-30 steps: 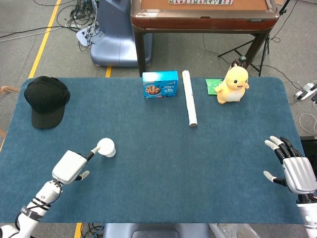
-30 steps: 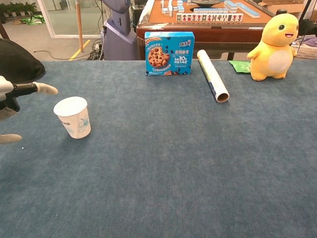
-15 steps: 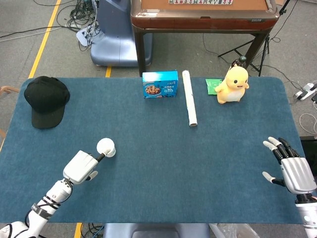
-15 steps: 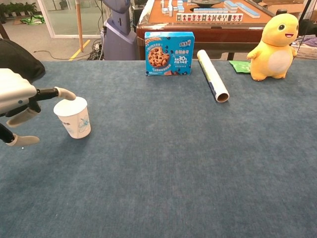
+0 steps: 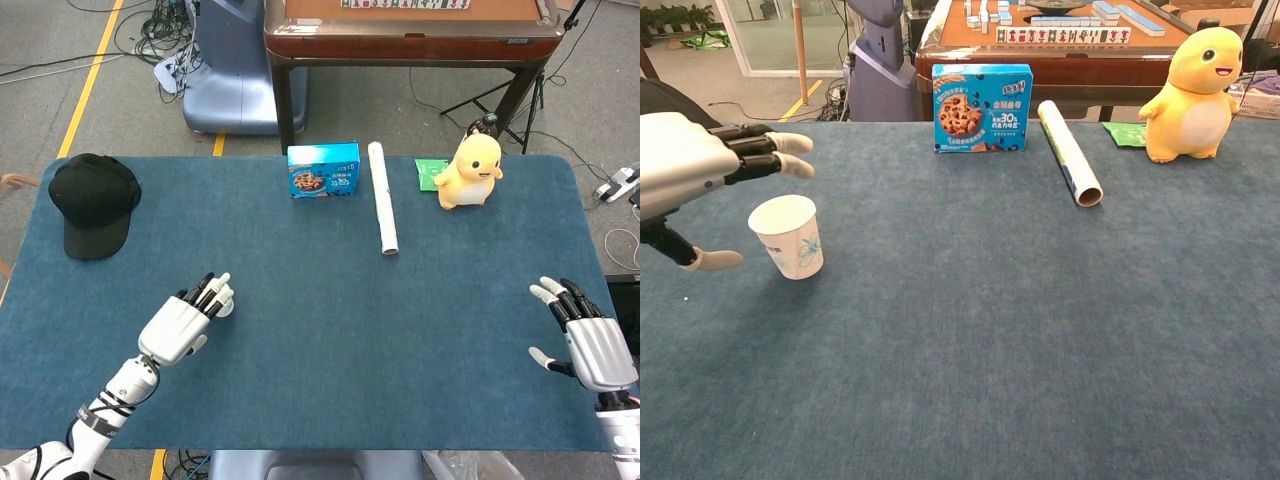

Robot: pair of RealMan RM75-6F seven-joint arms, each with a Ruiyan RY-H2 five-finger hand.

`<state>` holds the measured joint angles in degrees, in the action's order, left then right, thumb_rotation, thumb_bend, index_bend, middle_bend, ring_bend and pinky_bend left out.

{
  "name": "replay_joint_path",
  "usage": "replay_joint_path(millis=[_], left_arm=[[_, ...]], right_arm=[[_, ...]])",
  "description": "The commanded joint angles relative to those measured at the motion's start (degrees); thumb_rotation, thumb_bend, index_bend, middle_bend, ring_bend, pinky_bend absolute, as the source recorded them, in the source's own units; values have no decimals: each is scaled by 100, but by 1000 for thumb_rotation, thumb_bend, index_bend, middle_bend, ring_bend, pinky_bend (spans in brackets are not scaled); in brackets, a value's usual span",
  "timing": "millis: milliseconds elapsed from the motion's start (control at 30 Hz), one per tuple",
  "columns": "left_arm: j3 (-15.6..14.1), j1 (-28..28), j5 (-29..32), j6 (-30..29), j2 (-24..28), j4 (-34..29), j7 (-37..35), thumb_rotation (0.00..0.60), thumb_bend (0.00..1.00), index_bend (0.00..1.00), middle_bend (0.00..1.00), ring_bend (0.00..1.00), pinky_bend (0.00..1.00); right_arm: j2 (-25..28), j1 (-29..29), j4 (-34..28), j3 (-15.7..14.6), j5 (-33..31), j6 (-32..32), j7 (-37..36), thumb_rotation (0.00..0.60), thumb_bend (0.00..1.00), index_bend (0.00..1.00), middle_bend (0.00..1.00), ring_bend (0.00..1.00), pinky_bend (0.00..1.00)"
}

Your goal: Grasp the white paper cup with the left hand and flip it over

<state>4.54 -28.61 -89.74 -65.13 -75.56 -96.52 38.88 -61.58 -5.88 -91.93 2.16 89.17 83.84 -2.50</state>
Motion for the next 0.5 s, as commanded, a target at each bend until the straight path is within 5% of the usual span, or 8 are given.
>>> replay_joint_path(millis=[33, 167, 500], left_arm=[[23, -131, -109, 14, -154, 112, 319, 600, 196, 125, 0, 0, 115], [83, -251, -65, 85, -310, 246, 470, 600, 195, 143, 0, 0, 1], [98, -553, 18, 364, -652, 567, 1450, 600, 196, 201, 0, 0, 0]], right_arm=[[1, 3, -1, 0, 0, 4, -2, 600, 0, 207, 142, 73, 317], [10, 7, 4, 3, -2, 11, -20, 600, 0, 207, 142, 73, 317], [43, 19, 5, 8, 6, 38, -86, 600, 0, 207, 142, 73, 317]])
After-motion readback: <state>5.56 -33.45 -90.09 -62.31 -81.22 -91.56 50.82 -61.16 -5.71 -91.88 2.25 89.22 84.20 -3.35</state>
